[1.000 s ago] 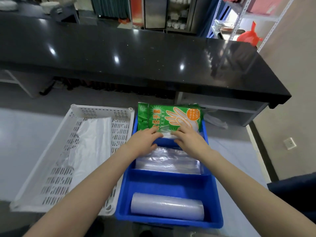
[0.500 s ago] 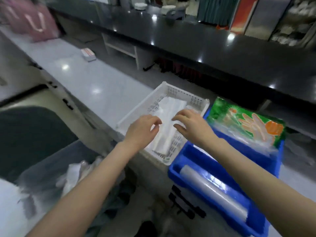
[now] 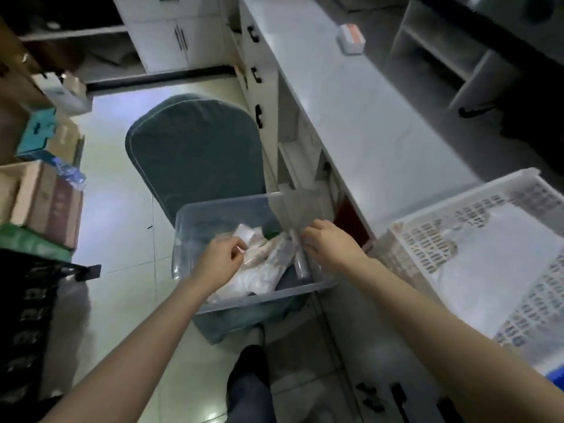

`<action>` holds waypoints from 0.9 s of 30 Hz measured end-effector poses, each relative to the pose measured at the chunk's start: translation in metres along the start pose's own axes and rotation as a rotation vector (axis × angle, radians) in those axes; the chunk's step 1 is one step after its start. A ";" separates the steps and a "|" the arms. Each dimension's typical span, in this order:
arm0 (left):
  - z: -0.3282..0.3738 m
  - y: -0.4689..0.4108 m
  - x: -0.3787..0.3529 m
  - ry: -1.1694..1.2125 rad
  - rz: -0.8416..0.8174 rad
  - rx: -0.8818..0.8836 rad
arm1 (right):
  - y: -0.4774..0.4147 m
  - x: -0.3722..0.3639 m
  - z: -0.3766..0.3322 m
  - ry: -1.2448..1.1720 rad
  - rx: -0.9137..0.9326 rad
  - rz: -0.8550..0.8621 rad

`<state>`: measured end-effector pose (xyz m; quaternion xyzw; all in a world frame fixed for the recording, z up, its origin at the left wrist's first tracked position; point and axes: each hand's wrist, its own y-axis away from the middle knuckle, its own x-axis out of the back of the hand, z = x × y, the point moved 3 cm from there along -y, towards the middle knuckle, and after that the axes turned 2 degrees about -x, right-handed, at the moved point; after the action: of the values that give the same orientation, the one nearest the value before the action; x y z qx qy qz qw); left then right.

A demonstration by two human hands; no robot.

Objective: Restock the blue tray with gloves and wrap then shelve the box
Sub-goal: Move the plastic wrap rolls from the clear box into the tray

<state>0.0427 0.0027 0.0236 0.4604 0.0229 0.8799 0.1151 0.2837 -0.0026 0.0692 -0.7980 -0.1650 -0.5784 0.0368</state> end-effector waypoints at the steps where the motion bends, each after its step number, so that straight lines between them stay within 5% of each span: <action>1: -0.017 -0.008 -0.003 -0.001 -0.021 0.024 | -0.016 -0.013 0.000 -0.007 -0.034 -0.030; 8: -0.099 -0.077 -0.058 0.001 -0.246 0.101 | -0.108 -0.114 0.013 -0.011 -0.208 -0.236; 16: -0.155 -0.148 -0.165 -0.068 -0.375 0.146 | -0.174 -0.233 0.044 0.066 -0.188 -0.376; 27: -0.191 -0.185 -0.240 -0.363 -0.315 -0.038 | -0.213 -0.314 0.063 0.102 -0.137 -0.392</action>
<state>0.0526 0.1414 -0.3059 0.5996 0.0569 0.7542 0.2616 0.1886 0.1447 -0.2732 -0.7210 -0.2751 -0.6240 -0.1225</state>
